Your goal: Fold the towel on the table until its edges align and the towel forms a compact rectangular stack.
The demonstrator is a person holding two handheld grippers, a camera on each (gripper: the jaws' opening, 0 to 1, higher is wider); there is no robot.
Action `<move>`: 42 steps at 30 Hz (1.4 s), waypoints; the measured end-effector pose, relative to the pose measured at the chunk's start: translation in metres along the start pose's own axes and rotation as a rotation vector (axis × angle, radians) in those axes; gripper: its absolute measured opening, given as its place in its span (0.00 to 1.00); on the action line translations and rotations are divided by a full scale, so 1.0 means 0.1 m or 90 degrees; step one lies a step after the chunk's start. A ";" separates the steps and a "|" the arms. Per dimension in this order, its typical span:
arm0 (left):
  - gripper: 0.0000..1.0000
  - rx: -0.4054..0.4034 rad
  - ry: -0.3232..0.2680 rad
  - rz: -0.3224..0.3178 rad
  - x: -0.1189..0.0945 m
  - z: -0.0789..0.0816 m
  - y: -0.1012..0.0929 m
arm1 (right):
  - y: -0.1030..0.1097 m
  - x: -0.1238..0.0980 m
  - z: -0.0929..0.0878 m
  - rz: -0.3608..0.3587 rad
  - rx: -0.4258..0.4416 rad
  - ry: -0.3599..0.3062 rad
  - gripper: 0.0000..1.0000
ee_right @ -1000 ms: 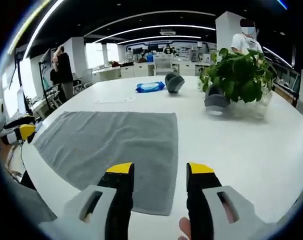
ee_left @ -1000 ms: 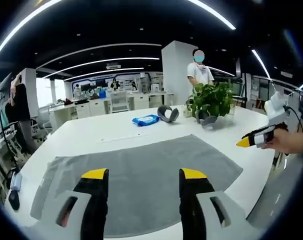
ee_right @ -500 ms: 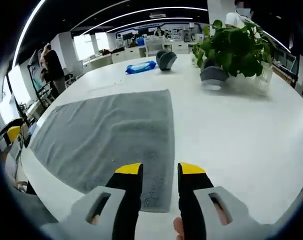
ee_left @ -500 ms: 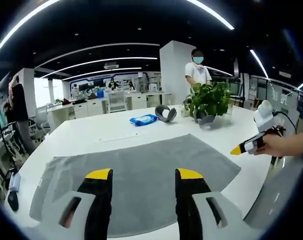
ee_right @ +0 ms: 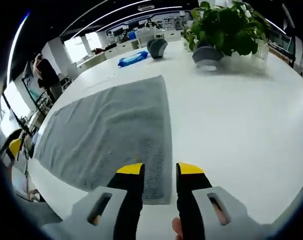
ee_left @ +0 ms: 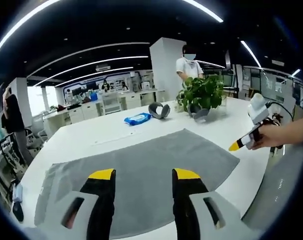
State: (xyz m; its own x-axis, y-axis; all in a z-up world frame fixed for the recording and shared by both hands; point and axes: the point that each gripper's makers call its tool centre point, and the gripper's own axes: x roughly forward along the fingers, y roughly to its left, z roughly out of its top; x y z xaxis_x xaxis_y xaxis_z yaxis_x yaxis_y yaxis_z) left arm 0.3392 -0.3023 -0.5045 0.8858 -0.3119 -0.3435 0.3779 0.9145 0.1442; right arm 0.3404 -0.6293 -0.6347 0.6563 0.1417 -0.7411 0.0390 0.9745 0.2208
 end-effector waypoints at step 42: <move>0.36 -0.124 0.091 -0.108 0.05 -0.43 -0.43 | -0.04 0.10 -0.25 -0.067 -0.217 0.024 0.00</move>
State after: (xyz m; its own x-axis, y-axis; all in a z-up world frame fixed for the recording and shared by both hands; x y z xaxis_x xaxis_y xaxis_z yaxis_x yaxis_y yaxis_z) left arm 0.3162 -0.3321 -0.5526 0.7621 -0.4378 -0.4770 0.4461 0.8890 -0.1032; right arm 0.3280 -0.6271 -0.6594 0.6334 0.0368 -0.7729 -0.1523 0.9853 -0.0779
